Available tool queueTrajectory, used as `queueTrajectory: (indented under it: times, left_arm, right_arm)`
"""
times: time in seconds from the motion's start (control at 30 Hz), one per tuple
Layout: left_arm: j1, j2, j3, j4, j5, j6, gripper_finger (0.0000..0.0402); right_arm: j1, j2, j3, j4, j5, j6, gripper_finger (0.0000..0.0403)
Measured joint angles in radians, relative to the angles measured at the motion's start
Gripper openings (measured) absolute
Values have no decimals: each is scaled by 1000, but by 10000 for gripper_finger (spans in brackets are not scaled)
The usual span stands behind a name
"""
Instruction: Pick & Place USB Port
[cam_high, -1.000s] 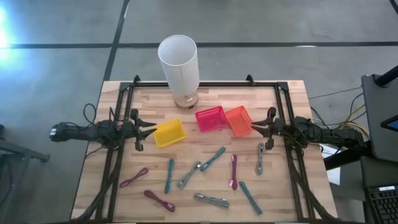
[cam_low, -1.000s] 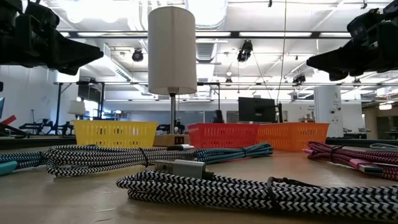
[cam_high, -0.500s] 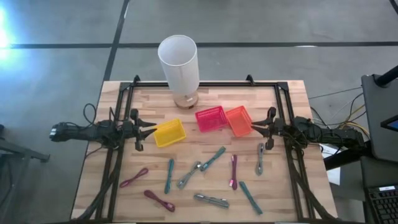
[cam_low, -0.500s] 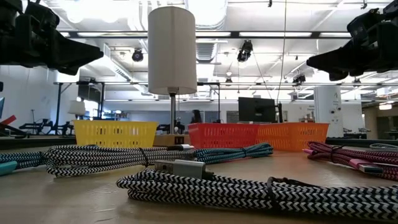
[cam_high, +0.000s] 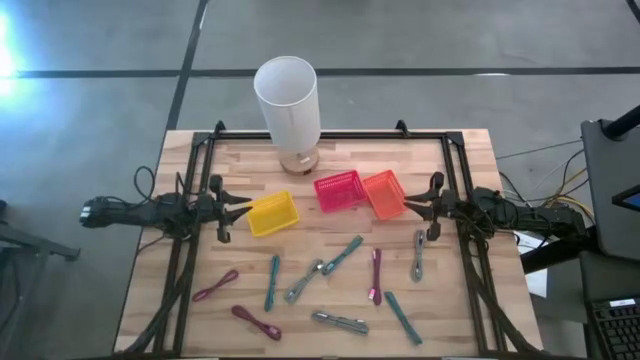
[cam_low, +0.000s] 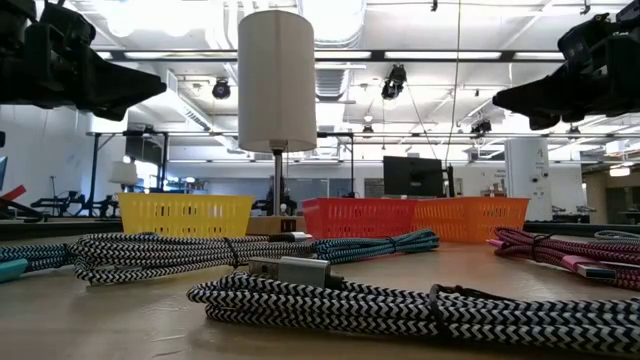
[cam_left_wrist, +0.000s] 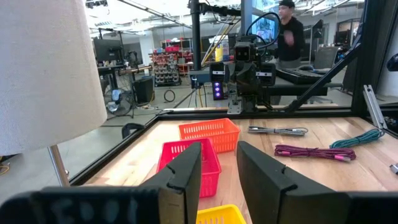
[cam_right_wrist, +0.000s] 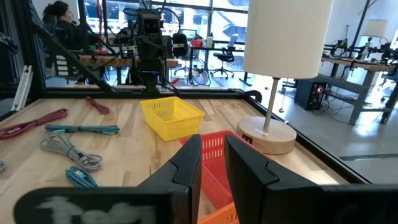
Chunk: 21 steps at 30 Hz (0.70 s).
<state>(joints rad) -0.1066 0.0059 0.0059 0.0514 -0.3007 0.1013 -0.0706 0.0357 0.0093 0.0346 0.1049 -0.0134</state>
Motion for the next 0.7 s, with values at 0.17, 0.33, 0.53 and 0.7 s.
queueTrajectory:
  times: [0.17,0.33,0.53,0.7]
  left_arm:
    - [0,0,0,37,-5,-39,108]
    - [0,0,0,52,-5,-206,108]
    - [1,0,0,74,-6,-210,108]
    - [1,0,0,107,-15,-209,108]
  right_arm:
    - [0,-1,1,79,0,221,63]
    - [0,0,0,75,0,242,63]
    - [0,0,0,75,0,231,63]
    - [0,0,0,79,0,229,63]
